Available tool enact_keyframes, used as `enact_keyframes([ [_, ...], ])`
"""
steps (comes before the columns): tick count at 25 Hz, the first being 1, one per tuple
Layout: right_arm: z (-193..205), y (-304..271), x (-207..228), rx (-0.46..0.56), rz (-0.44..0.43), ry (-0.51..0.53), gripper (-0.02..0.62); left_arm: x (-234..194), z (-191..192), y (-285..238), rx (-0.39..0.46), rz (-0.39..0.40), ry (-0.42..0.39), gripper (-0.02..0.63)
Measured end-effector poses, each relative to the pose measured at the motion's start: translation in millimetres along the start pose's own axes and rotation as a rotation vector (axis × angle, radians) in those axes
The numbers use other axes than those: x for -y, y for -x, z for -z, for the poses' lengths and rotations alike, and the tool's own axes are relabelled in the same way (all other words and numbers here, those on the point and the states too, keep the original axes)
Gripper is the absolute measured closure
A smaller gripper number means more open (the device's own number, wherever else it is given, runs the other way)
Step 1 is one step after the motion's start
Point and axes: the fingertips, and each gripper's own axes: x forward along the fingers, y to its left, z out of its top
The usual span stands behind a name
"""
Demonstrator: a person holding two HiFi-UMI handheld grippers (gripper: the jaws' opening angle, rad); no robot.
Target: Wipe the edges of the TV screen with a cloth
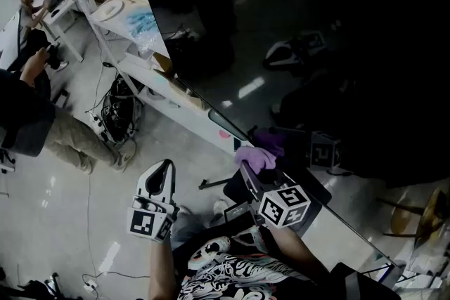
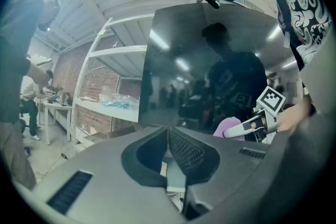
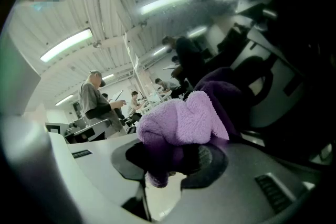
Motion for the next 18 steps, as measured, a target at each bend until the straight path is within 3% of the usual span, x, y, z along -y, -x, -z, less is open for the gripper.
enact_keyframes([
  [11,-6.5,-17.4,-8.2,0.007,0.037,0.014,0.443,-10.0,-9.2,-23.2,0.006,0.110,0.004,0.581],
  [18,-14.5,-45.0,-13.6,-0.005,0.048,0.022,0.443,-40.4,-2.1,-40.4,-0.025,0.115,0.024,0.581],
])
